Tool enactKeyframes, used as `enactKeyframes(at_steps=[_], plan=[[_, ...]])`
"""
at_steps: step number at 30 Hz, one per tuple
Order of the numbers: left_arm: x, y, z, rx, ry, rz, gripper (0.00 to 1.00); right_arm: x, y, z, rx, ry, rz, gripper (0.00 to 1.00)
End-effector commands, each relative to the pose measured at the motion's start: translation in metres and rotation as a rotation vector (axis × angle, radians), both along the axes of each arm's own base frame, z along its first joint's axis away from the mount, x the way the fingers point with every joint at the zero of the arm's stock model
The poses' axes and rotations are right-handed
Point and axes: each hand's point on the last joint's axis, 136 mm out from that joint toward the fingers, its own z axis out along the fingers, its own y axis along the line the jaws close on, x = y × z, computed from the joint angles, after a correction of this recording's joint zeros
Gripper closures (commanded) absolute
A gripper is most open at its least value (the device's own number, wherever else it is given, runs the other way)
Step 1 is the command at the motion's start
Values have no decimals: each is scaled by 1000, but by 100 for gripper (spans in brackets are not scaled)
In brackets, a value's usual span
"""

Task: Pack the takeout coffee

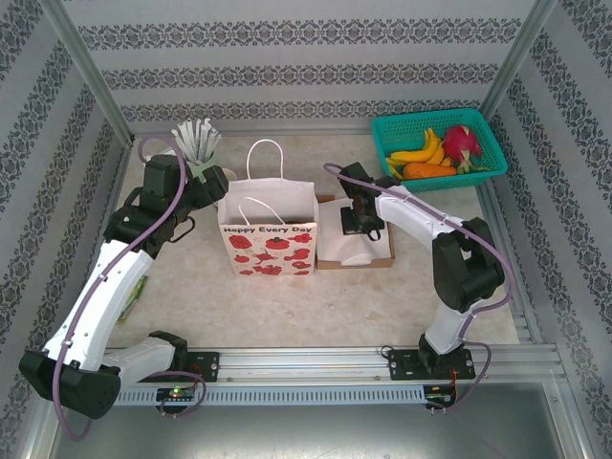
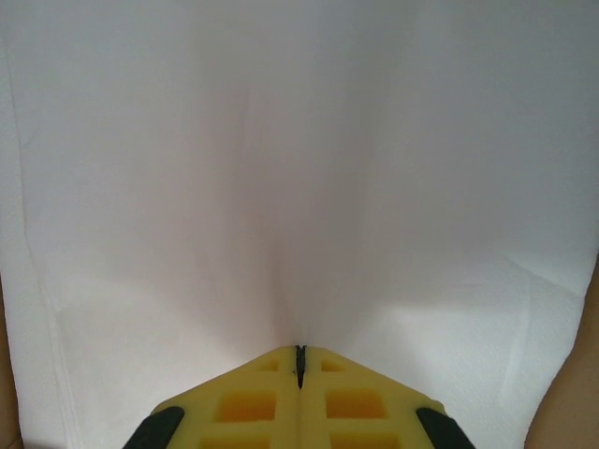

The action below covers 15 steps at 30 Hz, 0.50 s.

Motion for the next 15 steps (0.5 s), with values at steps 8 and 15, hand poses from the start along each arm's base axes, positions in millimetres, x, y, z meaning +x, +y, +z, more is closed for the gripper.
enactKeyframes(at_steps=[8,15], plan=[[2,-2,20,0,-57,-22,0,5,-10,60,84,-213,26,100],[-4,-31,56,44,-201,-259,0,7,-8,110,190,-429,107,100]])
